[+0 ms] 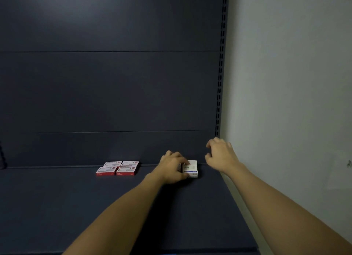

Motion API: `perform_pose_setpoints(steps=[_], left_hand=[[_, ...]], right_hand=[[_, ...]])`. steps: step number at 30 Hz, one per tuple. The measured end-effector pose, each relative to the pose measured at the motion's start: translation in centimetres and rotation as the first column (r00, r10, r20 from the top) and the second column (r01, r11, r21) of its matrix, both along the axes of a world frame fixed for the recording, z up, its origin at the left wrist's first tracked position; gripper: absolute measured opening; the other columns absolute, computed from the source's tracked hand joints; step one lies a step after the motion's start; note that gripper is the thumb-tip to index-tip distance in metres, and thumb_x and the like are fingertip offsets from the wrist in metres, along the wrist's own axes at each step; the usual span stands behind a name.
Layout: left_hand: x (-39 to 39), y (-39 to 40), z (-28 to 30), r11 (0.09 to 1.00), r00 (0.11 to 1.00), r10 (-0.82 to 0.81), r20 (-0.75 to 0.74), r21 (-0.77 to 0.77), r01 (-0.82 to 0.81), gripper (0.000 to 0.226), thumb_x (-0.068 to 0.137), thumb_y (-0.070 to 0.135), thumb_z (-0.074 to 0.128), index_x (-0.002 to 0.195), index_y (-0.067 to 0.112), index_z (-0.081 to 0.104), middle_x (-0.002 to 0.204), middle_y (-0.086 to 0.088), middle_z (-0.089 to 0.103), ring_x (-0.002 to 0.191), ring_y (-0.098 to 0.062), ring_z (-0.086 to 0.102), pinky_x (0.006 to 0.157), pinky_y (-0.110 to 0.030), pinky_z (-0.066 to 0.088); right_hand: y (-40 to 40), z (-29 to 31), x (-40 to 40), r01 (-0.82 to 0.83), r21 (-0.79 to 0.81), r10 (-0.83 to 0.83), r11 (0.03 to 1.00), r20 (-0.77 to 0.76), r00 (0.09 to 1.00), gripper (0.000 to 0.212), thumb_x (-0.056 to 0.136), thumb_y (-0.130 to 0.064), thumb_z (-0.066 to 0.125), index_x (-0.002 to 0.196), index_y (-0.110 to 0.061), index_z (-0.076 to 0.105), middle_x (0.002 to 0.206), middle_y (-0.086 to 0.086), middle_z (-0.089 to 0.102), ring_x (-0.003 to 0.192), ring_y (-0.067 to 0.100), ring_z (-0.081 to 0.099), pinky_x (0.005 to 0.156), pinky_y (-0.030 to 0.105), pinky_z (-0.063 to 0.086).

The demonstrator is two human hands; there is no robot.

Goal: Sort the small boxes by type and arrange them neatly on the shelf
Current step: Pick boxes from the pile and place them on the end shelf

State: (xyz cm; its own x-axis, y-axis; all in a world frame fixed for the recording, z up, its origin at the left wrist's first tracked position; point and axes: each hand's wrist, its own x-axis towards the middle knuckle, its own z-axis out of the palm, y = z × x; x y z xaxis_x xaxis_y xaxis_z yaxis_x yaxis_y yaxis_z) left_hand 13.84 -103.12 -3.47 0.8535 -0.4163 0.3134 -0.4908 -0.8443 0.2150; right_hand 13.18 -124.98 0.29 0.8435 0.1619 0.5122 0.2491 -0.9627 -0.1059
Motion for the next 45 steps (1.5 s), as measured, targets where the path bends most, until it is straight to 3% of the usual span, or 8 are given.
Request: perform_pose_setpoints(steps=[7, 13, 19, 24, 32, 36, 45], left_hand=[[0.4, -0.5, -0.9, 1.000, 0.999, 0.017, 0.039, 0.019, -0.018, 0.056, 0.081, 0.050, 0.070, 0.132, 0.028, 0.061, 0.134, 0.009, 0.042, 0.121, -0.018, 0.032, 0.098, -0.027, 0.025], [0.1, -0.9, -0.5, 0.998, 0.995, 0.067, 0.076, 0.015, -0.068, 0.065, 0.079, 0.046, 0.070, 0.137, 0.028, 0.048, 0.136, 0.006, 0.040, 0.121, -0.019, 0.034, 0.098, -0.029, 0.029], [-1.0, 1.1, 1.5, 0.988, 0.988, 0.130, 0.084, 0.074, -0.136, 0.062, 0.087, 0.043, 0.065, 0.143, 0.023, 0.046, 0.140, 0.002, 0.044, 0.127, -0.022, 0.038, 0.108, -0.038, 0.035], [-2.7, 6.4, 3.2, 0.944, 0.948, 0.283, 0.147, 0.129, -0.302, 0.056, 0.090, 0.043, 0.061, 0.140, 0.019, 0.050, 0.136, -0.004, 0.052, 0.126, -0.026, 0.046, 0.103, -0.039, 0.038], [-7.4, 16.1, 4.3, 0.834, 0.831, 0.540, 0.131, 0.052, -0.550, 0.045, 0.091, 0.038, 0.058, 0.129, 0.015, 0.055, 0.127, -0.003, 0.056, 0.113, -0.027, 0.057, 0.088, -0.037, 0.047], [-10.0, 21.3, 4.1, 0.798, 0.796, 0.598, 0.091, 0.027, -0.602, 0.041, 0.090, 0.039, 0.056, 0.125, 0.016, 0.057, 0.124, -0.003, 0.058, 0.110, -0.026, 0.058, 0.087, -0.037, 0.050], [-17.3, 35.4, 4.7, 0.747, 0.750, 0.658, 0.071, 0.063, -0.662, 0.041, 0.095, 0.041, 0.051, 0.123, 0.013, 0.057, 0.125, -0.006, 0.056, 0.110, -0.028, 0.056, 0.088, -0.040, 0.050]], right_hand=[[-0.2, 0.6, 0.9, -0.007, 0.001, 0.007, 1.000, 0.009, 1.000, 0.040, 0.088, -0.027, 0.057, 0.126, -0.015, 0.059, 0.121, 0.000, 0.058, 0.115, 0.021, 0.053, 0.100, 0.035, 0.040], [-0.1, 0.9, 0.8, -0.023, 0.002, 0.023, 1.000, 0.002, 1.000, 0.041, 0.088, -0.027, 0.057, 0.128, -0.015, 0.058, 0.123, 0.000, 0.057, 0.116, 0.021, 0.052, 0.101, 0.034, 0.039], [1.3, 1.1, 0.6, -0.062, -0.018, 0.061, 0.998, -0.005, 0.998, 0.041, 0.088, -0.027, 0.057, 0.127, -0.016, 0.058, 0.123, 0.000, 0.057, 0.115, 0.021, 0.052, 0.101, 0.034, 0.039], [4.3, 1.3, 0.0, -0.115, -0.054, 0.114, 0.992, -0.029, 0.993, 0.040, 0.089, -0.028, 0.057, 0.127, -0.017, 0.057, 0.123, 0.000, 0.056, 0.115, 0.021, 0.051, 0.100, 0.036, 0.038], [12.2, 1.5, -2.4, -0.265, -0.043, 0.255, 0.963, -0.164, 0.953, 0.054, 0.089, -0.048, 0.056, 0.134, -0.019, 0.050, 0.128, 0.000, 0.057, 0.115, 0.021, 0.054, 0.094, 0.038, 0.046], [17.8, 2.0, -3.9, -0.306, -0.085, 0.287, 0.948, -0.184, 0.940, 0.054, 0.088, -0.052, 0.055, 0.131, -0.019, 0.054, 0.128, 0.001, 0.058, 0.117, 0.023, 0.054, 0.093, 0.037, 0.047], [32.2, 2.1, -8.5, -0.349, -0.112, 0.320, 0.930, -0.217, 0.922, 0.045, 0.086, -0.041, 0.059, 0.122, -0.014, 0.056, 0.123, 0.005, 0.057, 0.113, 0.026, 0.055, 0.088, 0.036, 0.046]])
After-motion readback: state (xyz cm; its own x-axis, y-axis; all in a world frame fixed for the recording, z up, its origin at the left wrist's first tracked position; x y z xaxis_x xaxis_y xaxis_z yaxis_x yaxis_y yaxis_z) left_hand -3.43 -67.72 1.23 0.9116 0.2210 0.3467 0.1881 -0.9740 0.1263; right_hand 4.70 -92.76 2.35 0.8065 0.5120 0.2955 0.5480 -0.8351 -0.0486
